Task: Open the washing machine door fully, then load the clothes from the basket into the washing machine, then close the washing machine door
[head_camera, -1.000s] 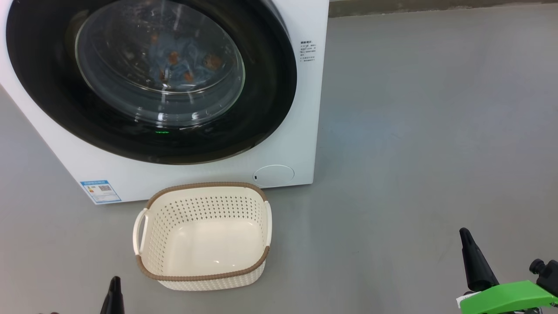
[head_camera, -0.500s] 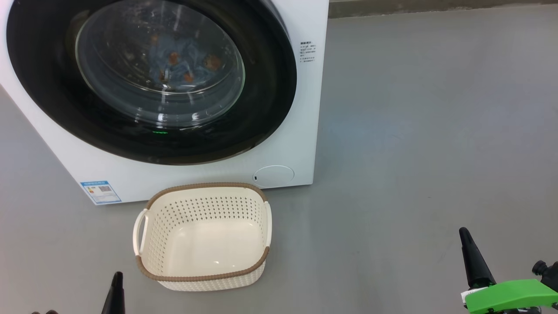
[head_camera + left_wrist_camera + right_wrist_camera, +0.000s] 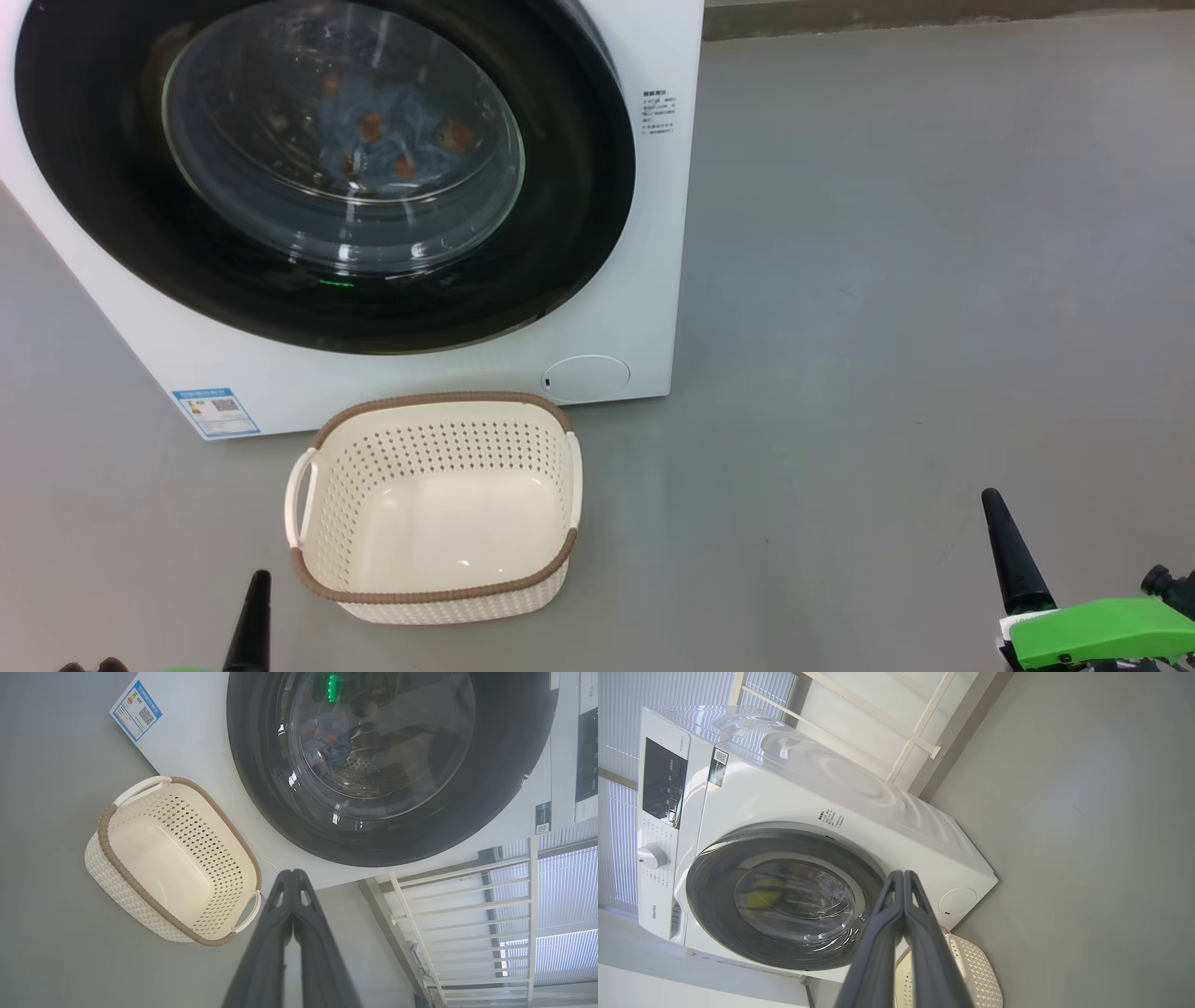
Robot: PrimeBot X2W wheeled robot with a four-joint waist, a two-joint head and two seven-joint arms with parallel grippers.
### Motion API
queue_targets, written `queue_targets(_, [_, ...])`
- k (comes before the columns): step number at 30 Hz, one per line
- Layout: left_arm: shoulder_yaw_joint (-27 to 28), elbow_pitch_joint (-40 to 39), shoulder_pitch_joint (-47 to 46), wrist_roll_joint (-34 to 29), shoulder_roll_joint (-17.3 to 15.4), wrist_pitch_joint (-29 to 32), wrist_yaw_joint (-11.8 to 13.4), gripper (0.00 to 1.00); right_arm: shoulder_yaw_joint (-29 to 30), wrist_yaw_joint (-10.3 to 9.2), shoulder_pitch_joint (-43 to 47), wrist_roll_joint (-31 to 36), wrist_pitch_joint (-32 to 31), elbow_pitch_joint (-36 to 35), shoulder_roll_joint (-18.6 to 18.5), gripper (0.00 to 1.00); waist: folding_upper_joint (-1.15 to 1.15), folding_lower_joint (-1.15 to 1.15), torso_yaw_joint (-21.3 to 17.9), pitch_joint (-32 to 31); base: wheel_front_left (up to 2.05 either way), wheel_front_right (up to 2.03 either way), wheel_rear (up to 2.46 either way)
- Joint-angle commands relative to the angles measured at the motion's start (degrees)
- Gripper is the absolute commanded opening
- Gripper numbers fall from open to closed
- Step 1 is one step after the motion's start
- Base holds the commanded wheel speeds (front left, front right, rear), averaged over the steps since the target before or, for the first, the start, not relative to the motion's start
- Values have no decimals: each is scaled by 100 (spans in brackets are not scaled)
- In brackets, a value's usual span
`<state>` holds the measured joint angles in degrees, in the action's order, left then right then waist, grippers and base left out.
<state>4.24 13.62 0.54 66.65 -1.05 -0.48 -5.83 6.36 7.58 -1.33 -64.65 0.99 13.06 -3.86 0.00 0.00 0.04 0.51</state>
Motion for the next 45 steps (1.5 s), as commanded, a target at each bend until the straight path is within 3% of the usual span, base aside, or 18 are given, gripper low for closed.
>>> queue_targets(1, [147, -103, -289, 143, -119, 34, -39, 0, -64, 2, -276, -170, -58, -119, -34, 0, 0, 0, 0, -1, 0, 0, 0])
queue_targets(38, [222, 36, -651, 2412, -179, 656, -158, 0, 6, -8, -472, -2604, -703, 84, 83, 0, 0, 0, -4, -31, 0, 0, 0])
queue_targets(45, [227, 45, -673, 2553, -183, 695, -166, 0, 12, -9, -485, -2755, -744, 96, 91, 0, 0, 0, -4, -33, 0, 0, 0])
